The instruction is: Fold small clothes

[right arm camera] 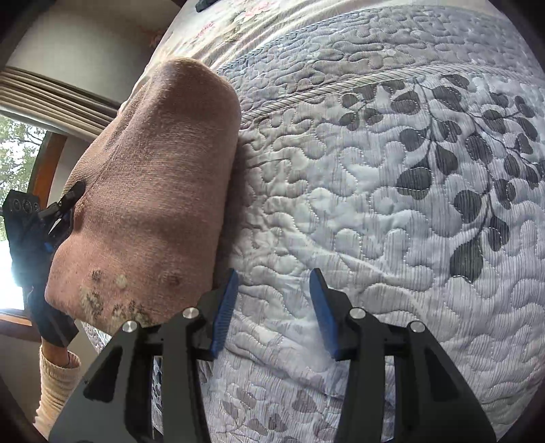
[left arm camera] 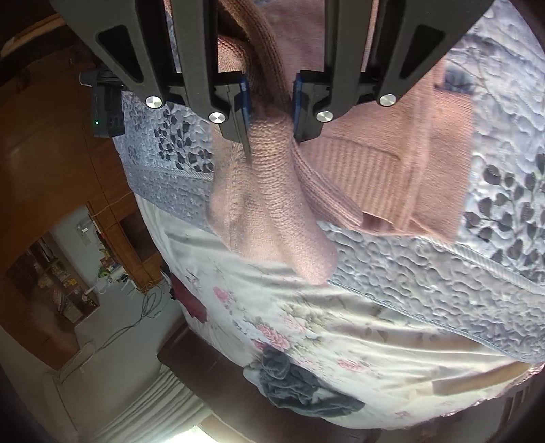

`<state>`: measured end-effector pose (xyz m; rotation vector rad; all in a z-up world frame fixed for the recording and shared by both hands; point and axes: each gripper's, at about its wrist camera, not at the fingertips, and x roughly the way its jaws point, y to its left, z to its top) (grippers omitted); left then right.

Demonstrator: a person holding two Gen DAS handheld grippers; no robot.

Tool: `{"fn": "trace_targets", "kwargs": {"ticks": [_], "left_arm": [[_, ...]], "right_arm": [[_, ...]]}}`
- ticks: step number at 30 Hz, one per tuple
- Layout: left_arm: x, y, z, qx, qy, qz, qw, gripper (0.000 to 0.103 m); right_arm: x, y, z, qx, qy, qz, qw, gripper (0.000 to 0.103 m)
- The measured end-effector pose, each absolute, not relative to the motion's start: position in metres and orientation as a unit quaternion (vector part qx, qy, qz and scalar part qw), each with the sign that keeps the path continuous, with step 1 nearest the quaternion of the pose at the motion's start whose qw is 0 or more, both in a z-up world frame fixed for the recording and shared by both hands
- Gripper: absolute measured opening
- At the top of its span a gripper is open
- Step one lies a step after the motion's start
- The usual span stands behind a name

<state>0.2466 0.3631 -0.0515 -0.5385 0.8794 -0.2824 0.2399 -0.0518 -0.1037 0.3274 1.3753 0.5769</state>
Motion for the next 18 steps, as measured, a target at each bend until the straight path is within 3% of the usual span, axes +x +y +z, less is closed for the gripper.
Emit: {"fn": "trace_targets", "kwargs": {"ticks": [9, 18], "left_arm": [[0.235, 0.451, -0.093, -0.299, 0.429, -0.063, 0.85, 0.017], [0.24, 0.454, -0.128, -0.307, 0.448, -0.084, 0.836, 0.019]], "right_arm": [[0.231, -0.008, -0.094, 0.107, 0.622, 0.301, 0.715, 0.047], [0.222, 0.032, -0.096, 0.097, 0.625, 0.334, 0.699, 0.05]]}}
